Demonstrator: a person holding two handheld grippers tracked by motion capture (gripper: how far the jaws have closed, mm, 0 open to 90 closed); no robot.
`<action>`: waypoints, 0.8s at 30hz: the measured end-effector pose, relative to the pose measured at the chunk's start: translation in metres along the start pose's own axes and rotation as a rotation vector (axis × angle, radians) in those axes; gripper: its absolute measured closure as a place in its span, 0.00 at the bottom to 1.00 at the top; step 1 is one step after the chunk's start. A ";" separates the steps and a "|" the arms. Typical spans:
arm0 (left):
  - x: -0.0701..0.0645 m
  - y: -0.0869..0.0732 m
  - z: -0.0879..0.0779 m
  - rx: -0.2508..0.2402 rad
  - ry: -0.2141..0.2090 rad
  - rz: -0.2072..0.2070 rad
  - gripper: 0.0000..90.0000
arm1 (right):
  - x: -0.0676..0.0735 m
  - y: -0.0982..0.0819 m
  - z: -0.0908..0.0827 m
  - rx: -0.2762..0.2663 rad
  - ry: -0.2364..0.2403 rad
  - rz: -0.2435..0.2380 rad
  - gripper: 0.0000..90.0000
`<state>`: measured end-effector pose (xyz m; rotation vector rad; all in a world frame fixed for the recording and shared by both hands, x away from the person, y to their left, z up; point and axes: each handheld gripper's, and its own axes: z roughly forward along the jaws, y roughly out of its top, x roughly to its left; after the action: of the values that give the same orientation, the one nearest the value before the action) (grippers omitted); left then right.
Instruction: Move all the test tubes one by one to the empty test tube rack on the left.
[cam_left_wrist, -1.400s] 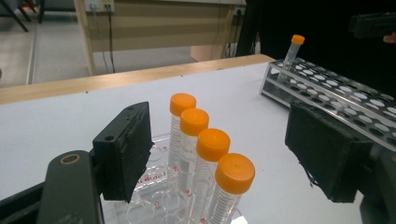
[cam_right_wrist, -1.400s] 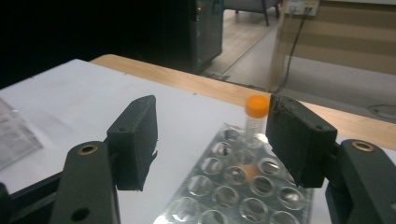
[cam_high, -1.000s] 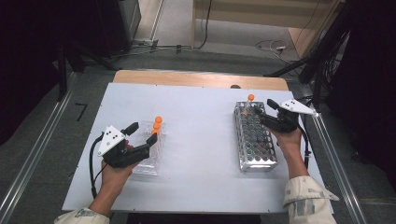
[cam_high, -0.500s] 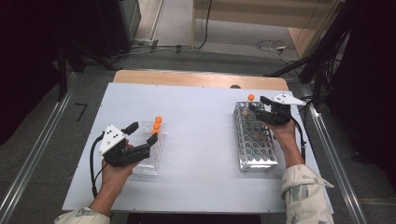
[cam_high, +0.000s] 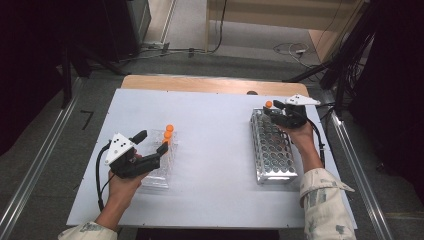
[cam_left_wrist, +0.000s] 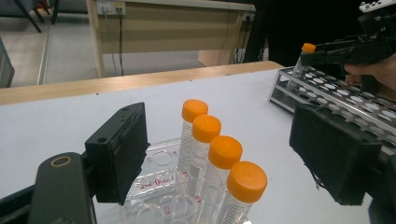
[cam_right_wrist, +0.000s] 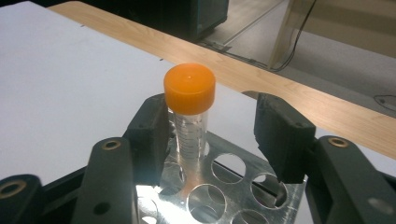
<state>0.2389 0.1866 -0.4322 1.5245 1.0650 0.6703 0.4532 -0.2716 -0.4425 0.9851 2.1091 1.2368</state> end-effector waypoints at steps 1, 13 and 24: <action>0.000 0.000 0.000 -0.001 0.000 -0.001 0.22 | 0.000 -0.001 0.001 0.003 0.003 -0.003 0.51; 0.000 0.000 0.000 0.001 -0.004 -0.002 0.22 | 0.004 -0.004 0.006 -0.003 0.029 -0.054 0.79; 0.000 0.001 -0.001 -0.004 -0.009 0.000 0.22 | 0.003 0.011 -0.015 -0.117 0.029 -0.015 0.80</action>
<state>0.2380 0.1868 -0.4311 1.5222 1.0563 0.6647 0.4444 -0.2740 -0.4263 0.9037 2.0364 1.3579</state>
